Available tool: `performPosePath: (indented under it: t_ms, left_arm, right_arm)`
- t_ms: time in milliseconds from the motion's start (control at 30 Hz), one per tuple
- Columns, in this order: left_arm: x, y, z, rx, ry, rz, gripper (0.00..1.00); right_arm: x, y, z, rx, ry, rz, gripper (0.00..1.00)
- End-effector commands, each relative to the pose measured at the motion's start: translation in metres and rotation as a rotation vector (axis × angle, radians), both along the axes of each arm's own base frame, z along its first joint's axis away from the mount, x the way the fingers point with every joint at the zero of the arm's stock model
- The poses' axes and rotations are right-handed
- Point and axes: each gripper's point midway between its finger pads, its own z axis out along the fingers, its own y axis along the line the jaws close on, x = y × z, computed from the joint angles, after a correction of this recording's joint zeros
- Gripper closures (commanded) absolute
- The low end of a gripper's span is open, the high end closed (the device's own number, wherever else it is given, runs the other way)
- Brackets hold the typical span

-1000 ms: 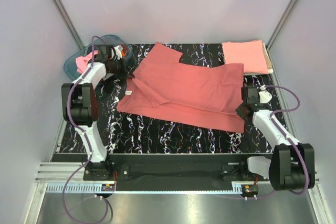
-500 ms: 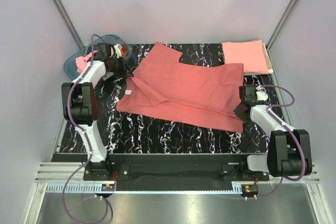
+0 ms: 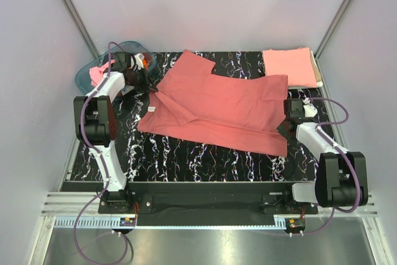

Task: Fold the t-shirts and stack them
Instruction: Fold the tshirt

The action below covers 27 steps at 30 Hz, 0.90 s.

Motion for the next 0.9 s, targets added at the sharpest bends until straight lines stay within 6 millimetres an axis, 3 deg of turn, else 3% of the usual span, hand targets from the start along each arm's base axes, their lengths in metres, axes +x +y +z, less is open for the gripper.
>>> performPosePath:
  t_ms: [0,67,200,400,533,567,733,767,800,867]
  left_arm:
    - [0.017,-0.002,0.021,-0.022,-0.088,-0.031,1.00]
    - [0.018,-0.005,0.022,-0.027,-0.094,-0.039,1.00]
    - [0.018,-0.003,0.018,-0.015,-0.081,-0.020,1.00]
    - [0.017,-0.007,0.021,-0.024,-0.078,-0.019,1.00]
    - [0.029,-0.017,0.037,-0.037,-0.136,-0.063,1.00]
    - [0.029,-0.032,0.038,-0.043,-0.141,-0.098,1.00]
    - [0.049,-0.054,0.039,-0.054,-0.180,-0.159,1.00]
    - [0.052,-0.058,0.031,-0.056,-0.167,-0.166,1.00]
    - [0.055,-0.059,0.030,-0.057,-0.171,-0.169,0.99]
    - [0.061,-0.066,0.029,-0.085,-0.174,-0.191,0.88]
  right_arm:
    - [0.026,-0.011,0.019,-0.049,-0.067,-0.005,0.93]
    - [0.028,-0.009,0.017,-0.040,-0.062,0.002,0.80]
    - [0.032,-0.006,0.027,-0.033,-0.091,0.029,0.70]
    - [0.030,-0.002,0.054,-0.014,-0.186,0.050,0.68]
    - [0.028,0.010,0.065,0.046,-0.232,0.083,0.67]
    - [0.028,0.014,0.069,0.062,-0.247,0.094,0.67]
    - [0.026,0.026,0.079,0.123,-0.286,0.118,0.65]
    - [0.027,0.031,0.079,0.144,-0.287,0.133,0.65]
    - [0.027,0.033,0.080,0.153,-0.289,0.140,0.65]
    - [0.027,0.039,0.081,0.182,-0.292,0.160,0.64]
